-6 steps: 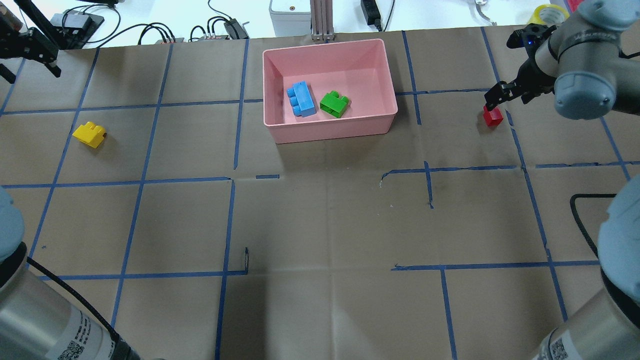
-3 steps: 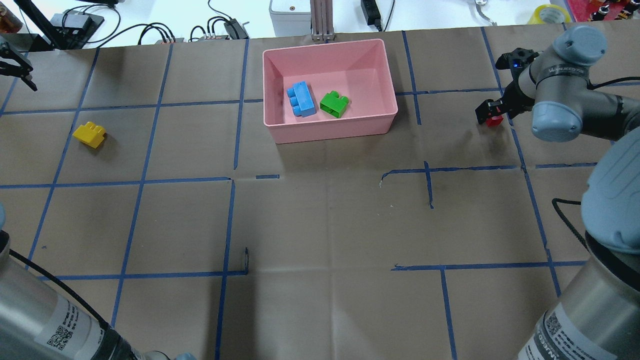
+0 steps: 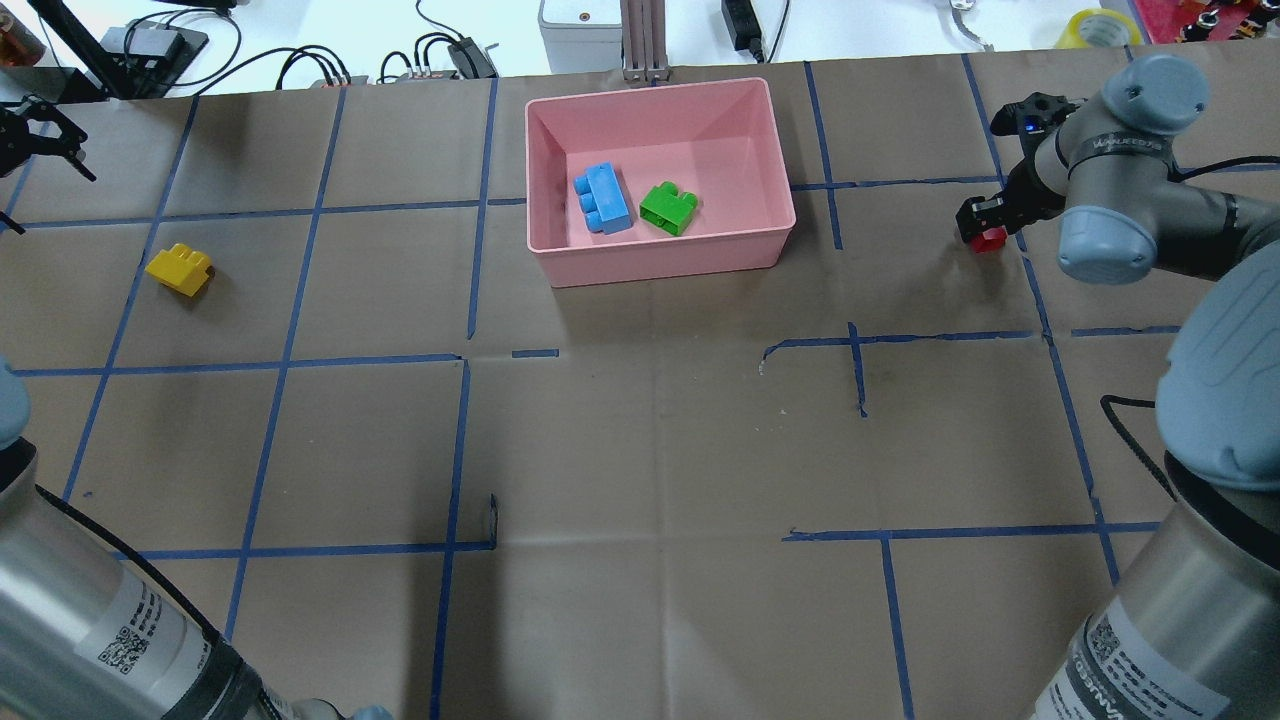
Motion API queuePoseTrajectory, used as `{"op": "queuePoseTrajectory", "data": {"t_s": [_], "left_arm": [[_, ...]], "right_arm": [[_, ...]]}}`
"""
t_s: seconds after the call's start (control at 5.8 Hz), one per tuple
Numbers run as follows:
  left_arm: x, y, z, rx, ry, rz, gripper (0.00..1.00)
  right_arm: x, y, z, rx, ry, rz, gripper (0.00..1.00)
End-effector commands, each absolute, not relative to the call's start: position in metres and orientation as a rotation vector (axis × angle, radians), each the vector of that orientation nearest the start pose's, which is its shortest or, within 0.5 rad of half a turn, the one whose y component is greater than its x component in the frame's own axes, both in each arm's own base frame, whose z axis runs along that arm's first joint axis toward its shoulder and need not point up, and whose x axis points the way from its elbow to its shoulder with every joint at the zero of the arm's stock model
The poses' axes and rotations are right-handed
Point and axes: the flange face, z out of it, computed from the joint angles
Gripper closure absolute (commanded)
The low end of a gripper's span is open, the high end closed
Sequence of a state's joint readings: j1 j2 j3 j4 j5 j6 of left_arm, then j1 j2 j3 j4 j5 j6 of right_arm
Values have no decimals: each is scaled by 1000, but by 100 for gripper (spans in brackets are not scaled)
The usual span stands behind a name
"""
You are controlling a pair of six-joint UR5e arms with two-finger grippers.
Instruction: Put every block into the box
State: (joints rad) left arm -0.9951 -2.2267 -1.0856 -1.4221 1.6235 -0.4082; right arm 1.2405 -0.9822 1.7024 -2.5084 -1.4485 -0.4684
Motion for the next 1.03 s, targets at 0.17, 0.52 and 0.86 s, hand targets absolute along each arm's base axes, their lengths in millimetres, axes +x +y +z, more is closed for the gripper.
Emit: {"op": "queuePoseTrajectory", "data": {"t_s": [0.17,0.52,0.86], "left_arm": [[292,-699,246,-1632,2645,44,1],[282,-693,208,-1673,2657,-7,1],[278,-689,197,-1693,2661,12,1]], "right_arm": [[-73,-662,198,-235,3085,-402,96],[-67,-660,284,-249,3056,-309,97],[8,-669,352,-379,2888,-316,98]]}}
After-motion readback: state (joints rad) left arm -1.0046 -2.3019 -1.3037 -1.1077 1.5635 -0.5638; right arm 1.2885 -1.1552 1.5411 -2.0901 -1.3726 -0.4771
